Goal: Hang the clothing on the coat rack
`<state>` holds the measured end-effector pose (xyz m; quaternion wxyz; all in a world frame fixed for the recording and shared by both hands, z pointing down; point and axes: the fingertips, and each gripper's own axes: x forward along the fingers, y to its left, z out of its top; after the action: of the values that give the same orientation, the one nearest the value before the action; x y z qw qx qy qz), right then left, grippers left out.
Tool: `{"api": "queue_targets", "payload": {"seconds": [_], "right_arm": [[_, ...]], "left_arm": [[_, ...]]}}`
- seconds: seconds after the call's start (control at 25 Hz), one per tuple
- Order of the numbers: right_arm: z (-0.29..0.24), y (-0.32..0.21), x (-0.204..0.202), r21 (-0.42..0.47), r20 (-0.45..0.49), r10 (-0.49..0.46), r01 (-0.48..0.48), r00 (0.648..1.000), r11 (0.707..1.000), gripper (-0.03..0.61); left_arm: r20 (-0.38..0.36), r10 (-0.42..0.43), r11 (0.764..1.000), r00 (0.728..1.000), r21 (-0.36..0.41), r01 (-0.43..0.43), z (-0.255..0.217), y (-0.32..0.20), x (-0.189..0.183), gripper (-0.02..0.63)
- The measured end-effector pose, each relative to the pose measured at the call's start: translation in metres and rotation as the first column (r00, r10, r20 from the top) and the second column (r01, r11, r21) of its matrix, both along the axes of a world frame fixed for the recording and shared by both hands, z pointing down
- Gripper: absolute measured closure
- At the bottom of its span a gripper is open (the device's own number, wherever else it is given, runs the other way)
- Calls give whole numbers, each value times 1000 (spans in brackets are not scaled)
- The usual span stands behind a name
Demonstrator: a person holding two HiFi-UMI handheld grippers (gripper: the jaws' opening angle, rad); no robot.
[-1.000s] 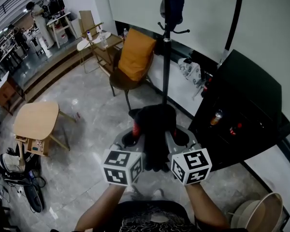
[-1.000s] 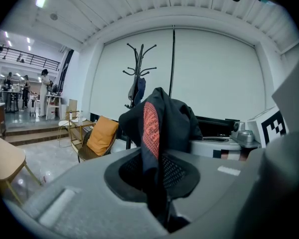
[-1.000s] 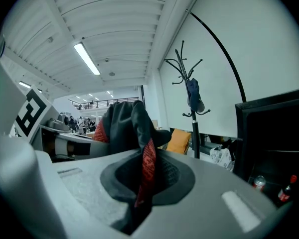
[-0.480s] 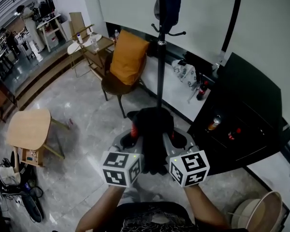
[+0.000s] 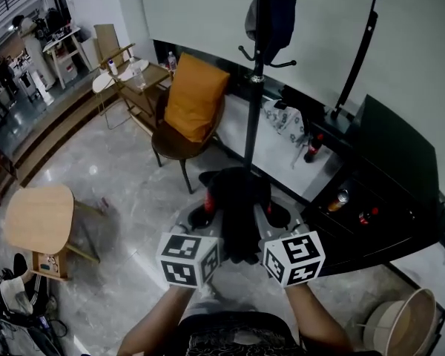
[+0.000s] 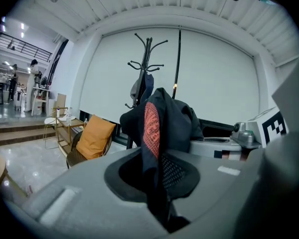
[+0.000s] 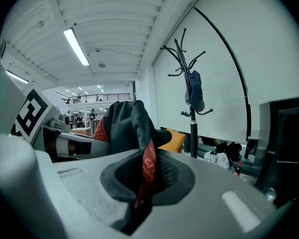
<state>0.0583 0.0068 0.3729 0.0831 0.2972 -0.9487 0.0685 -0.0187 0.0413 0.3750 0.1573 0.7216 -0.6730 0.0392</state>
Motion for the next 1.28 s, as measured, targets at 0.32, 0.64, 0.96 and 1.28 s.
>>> {"api": "queue_targets", "payload": {"seconds": [0.32,0.64,0.96,1.28], "right_arm": [[-7,-10,-55,14,-20,48,-48,999,999,557],[-11,-13,-98,26,-29,83,-82,996,996,557],[-14,-20,-117,42,-29,117,-115,993,992,557],[-11,-51,-123,48,-13,120,-119,993,992,557]], "left_arm": [[-12,53,998,999,18,-53,-9,-16,-57,578],[-20,86,996,996,29,-85,-12,-22,-101,578],[-30,109,993,994,39,-108,-12,-33,-124,578],[-21,109,994,994,30,-108,-7,-60,-130,578]]}}
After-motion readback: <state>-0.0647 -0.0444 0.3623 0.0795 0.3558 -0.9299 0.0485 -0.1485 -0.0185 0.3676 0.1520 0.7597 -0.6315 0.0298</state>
